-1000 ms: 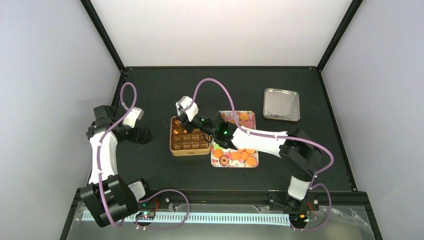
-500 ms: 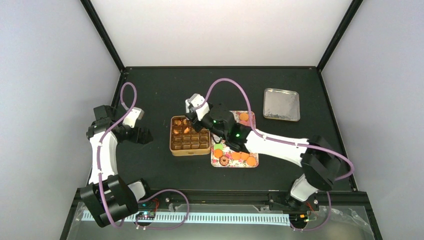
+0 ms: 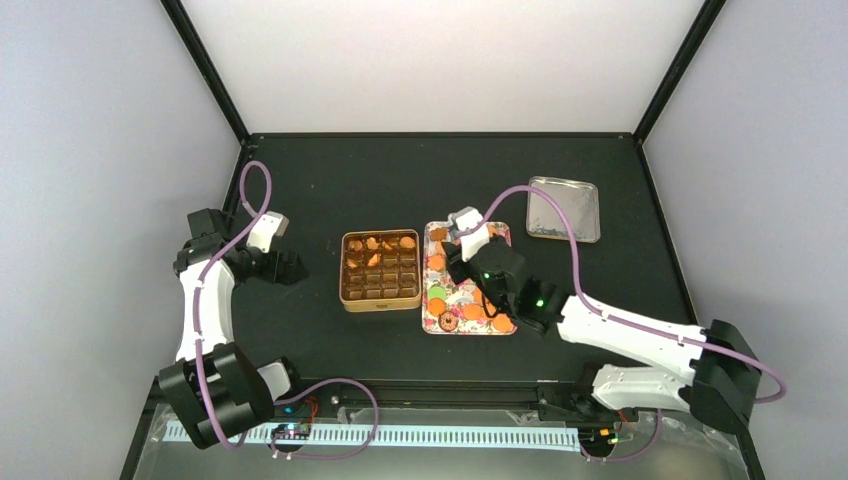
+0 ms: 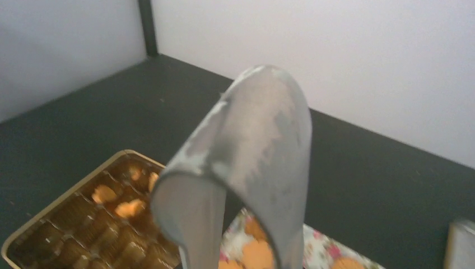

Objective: Pack the cookies
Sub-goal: Pick up the fake cookies from the plate, then place the fake cookies in the empty pocket of the box.

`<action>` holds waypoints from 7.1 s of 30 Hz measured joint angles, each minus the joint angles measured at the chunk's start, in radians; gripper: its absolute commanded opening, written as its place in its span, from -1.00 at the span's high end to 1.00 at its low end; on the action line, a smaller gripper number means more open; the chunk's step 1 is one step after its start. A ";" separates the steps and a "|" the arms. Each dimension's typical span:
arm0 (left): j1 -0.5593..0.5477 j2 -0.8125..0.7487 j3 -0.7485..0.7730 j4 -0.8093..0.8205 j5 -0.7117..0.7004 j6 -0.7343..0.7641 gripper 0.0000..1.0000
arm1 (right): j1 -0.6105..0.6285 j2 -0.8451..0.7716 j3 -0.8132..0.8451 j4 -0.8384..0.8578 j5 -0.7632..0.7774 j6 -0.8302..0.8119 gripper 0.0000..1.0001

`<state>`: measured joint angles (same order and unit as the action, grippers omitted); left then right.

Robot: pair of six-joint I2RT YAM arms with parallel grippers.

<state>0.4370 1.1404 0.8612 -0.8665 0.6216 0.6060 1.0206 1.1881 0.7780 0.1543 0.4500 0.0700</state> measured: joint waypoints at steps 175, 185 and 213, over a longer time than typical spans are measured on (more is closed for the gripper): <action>-0.006 -0.017 0.039 -0.084 -0.060 0.046 -0.98 | -0.156 0.501 0.504 -0.047 -0.490 -0.016 0.73; -0.006 -0.017 0.039 -0.085 -0.060 0.047 -0.97 | -0.168 0.499 0.504 -0.047 -0.515 -0.016 0.71; -0.006 -0.018 0.039 -0.085 -0.060 0.047 -0.97 | -0.163 0.541 0.534 -0.091 -0.584 0.002 0.36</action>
<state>0.4305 1.1229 0.9005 -0.9512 0.5613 0.6529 0.8577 1.7287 1.3117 0.0631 -0.1337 0.0723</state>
